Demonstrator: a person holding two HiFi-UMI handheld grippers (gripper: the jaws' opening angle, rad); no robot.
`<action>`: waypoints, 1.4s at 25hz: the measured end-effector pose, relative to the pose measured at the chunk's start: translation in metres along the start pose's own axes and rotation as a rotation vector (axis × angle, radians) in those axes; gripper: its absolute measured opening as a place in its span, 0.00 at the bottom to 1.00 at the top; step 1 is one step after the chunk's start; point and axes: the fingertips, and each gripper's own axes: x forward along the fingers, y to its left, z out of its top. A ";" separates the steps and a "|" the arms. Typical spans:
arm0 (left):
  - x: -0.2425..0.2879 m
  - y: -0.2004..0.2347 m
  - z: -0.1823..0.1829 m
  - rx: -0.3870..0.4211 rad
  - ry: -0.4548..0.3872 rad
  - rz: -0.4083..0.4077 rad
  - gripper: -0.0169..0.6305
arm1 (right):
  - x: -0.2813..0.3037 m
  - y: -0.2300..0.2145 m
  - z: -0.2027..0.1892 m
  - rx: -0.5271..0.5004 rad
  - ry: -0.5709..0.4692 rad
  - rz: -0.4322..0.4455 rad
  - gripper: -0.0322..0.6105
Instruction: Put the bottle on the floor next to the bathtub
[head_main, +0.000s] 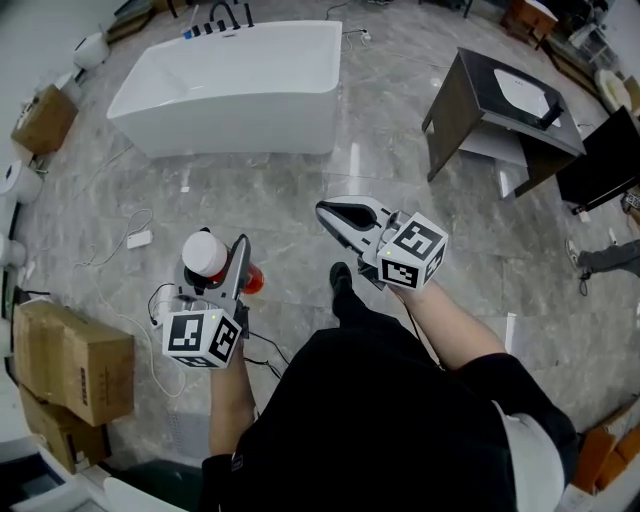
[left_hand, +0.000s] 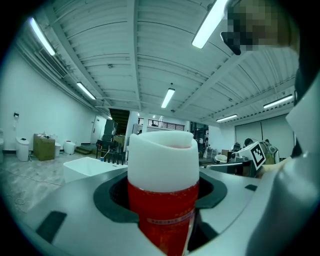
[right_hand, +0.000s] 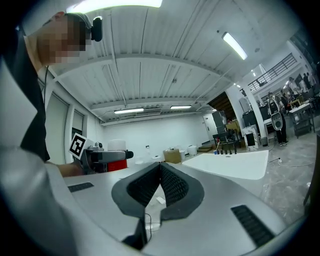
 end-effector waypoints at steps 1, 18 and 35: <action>0.012 0.006 0.002 0.002 -0.003 0.004 0.48 | 0.007 -0.012 0.002 -0.001 -0.001 0.005 0.09; 0.231 0.059 0.033 -0.043 0.021 0.041 0.48 | 0.074 -0.238 0.046 0.087 0.011 0.028 0.09; 0.394 0.191 0.021 -0.002 0.097 -0.018 0.48 | 0.230 -0.367 0.044 0.142 0.084 -0.026 0.09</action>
